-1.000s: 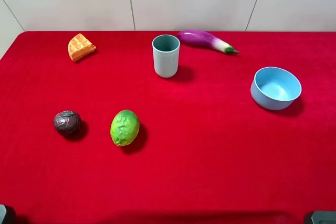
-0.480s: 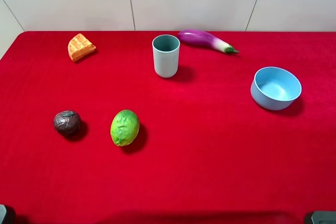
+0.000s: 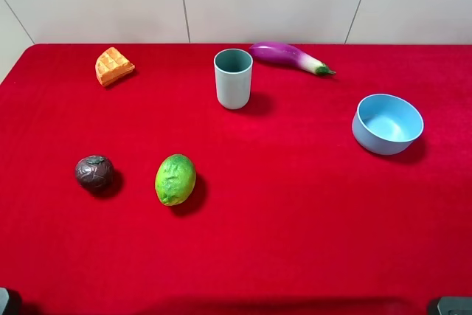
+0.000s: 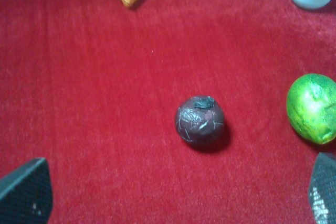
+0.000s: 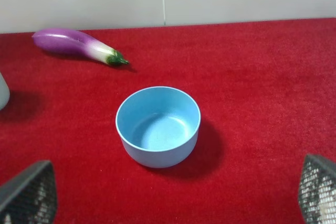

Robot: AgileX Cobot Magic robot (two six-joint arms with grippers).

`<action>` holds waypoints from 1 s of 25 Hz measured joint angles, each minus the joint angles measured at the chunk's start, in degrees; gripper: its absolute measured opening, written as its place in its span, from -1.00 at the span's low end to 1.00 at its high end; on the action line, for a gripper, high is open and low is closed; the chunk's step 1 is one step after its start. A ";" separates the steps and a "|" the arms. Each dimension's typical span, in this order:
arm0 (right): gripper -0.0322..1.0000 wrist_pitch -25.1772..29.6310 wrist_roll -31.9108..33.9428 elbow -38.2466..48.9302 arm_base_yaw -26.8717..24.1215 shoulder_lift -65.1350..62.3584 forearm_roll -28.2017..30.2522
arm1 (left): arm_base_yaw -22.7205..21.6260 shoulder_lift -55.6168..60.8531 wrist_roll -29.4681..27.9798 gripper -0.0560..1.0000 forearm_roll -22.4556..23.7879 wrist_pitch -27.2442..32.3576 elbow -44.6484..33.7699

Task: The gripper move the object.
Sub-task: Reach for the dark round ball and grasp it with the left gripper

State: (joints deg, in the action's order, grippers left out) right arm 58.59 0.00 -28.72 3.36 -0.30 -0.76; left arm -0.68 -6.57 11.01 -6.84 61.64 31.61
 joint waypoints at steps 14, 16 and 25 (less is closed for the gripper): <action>0.40 0.00 0.00 0.00 0.00 0.00 0.00 | 0.00 -21.79 0.55 0.94 0.00 4.22 7.90; 0.40 0.00 0.00 0.00 0.00 0.00 0.00 | 0.00 -23.26 0.55 0.94 -0.06 4.30 7.96; 0.40 0.00 0.00 0.00 0.00 0.00 0.00 | 0.00 -32.59 0.44 0.93 -0.51 4.15 7.96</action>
State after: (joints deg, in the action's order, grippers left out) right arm 58.59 0.00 -28.72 3.36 -0.30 -0.76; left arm -0.68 -39.16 11.45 -7.35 65.80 39.56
